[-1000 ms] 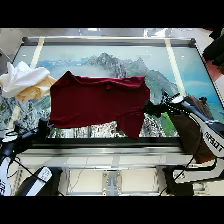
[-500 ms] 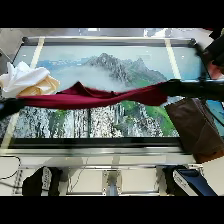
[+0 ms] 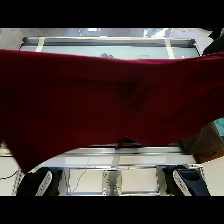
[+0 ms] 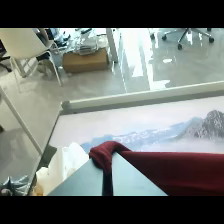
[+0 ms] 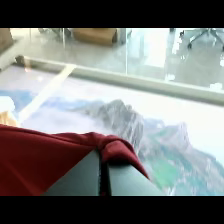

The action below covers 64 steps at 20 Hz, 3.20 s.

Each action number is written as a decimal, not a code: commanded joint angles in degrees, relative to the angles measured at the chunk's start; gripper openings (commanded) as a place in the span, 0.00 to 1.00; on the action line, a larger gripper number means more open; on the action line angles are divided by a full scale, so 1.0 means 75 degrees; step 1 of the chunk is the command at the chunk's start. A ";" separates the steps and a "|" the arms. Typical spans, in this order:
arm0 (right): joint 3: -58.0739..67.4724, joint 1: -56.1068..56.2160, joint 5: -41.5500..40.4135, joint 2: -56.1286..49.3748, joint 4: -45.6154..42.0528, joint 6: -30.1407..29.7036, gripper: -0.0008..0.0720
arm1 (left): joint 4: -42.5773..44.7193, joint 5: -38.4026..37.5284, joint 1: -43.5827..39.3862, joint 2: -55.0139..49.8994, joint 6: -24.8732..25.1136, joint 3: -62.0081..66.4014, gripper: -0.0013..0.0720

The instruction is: Fold the shirts.

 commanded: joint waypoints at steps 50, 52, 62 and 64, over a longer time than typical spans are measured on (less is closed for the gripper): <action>-0.4313 -0.1883 0.0058 -0.4275 -0.0825 -0.0411 0.52 | 0.1166 0.1865 0.1268 -0.3885 -0.4316 -0.5890 0.70; -0.6980 -0.2203 -0.1492 -0.3118 0.1072 -0.0414 0.60 | 0.0070 0.3077 0.1953 -0.2681 -0.5202 -0.8294 0.70; -0.8921 -0.2221 -0.2355 -0.2384 0.4307 -0.1174 0.64 | -0.6980 0.3861 0.4199 -0.3383 -0.1603 -0.9617 0.70; -0.8921 -0.2221 -0.2241 -0.2384 0.4476 -0.1244 0.64 | -0.7111 0.4007 0.4173 -0.3579 -0.1513 -0.9617 0.69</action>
